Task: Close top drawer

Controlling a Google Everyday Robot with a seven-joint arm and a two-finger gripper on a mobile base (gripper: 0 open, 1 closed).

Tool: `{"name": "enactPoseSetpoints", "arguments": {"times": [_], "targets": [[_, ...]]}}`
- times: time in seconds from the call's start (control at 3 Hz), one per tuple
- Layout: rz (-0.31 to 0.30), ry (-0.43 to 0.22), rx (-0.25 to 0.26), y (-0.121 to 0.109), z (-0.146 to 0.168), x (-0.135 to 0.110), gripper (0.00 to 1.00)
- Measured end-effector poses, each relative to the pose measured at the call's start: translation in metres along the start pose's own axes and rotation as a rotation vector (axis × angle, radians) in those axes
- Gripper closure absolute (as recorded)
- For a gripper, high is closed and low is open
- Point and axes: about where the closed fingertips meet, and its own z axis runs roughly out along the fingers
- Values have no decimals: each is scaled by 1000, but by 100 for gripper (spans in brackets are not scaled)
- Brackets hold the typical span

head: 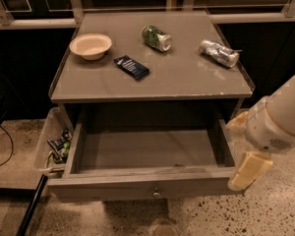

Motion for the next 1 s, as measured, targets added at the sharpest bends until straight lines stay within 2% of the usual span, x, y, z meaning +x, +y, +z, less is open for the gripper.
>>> {"name": "enactPoseSetpoints", "arguments": {"times": [0.33,0.67,1.0], "targets": [[-13,-83,-5,15,42,19,42],[-68,-92,14,13,42,20,64],[-68,-91,14,13,42,19,88]]}}
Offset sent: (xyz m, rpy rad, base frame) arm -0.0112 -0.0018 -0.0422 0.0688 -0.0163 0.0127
